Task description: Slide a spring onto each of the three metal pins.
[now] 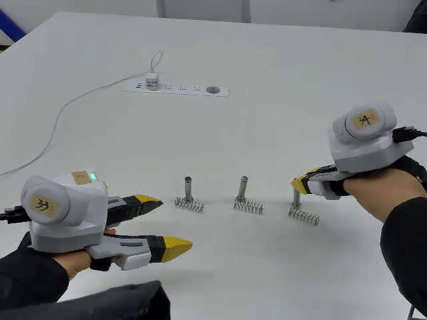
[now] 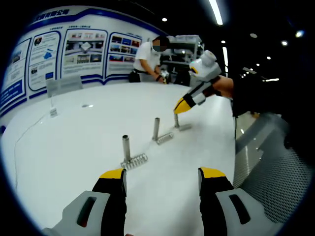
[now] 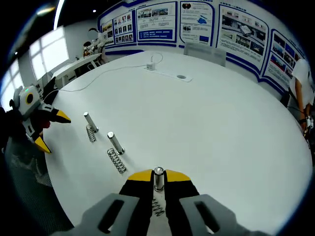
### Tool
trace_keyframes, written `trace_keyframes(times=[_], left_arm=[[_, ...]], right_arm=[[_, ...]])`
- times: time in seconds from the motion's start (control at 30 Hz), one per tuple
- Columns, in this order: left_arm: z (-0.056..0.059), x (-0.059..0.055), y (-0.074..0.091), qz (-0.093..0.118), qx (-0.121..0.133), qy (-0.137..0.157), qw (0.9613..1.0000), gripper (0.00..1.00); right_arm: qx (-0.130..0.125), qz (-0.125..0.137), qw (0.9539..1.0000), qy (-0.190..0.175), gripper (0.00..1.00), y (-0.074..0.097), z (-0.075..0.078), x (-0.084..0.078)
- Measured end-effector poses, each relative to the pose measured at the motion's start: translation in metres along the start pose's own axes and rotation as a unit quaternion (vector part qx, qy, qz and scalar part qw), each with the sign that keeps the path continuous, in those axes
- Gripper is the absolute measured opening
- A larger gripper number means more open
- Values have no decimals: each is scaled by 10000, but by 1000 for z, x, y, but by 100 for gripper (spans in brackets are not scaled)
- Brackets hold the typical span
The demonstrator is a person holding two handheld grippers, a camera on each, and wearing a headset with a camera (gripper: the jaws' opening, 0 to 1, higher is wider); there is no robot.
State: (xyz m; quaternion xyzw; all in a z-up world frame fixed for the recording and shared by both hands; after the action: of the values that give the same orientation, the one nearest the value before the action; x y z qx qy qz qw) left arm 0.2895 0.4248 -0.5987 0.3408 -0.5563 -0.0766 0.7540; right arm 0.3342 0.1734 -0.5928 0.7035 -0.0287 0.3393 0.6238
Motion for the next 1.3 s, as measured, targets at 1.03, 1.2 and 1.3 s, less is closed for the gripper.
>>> trace_keyframes(times=[1.03,1.2,1.3], left_arm=[[0,-1,-2,-64,-23,-28,10000,60],[0,-1,-1,-56,-14,-27,10000,60],[0,-1,-1,-62,-12,-41,10000,60]], right_arm=[[33,14,9999,164,9,4,-1,-18],[34,18,9998,206,10,4,-2,-19],[32,42,9997,224,11,5,-2,-19]])
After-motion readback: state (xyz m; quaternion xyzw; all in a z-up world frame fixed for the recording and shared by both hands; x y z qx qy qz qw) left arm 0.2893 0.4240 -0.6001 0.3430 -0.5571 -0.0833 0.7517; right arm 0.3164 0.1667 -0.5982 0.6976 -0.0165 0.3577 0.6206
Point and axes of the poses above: the centre of the closed fingertips' face, and the gripper's own axes: y roughly backward along the fingers, z roughly to its right, x roughly out of its top, the point moved 4 cm from there along y, roughly backward along the fingers, and after that the axes turned 12 degrees about -z, right-handed, at the moved point
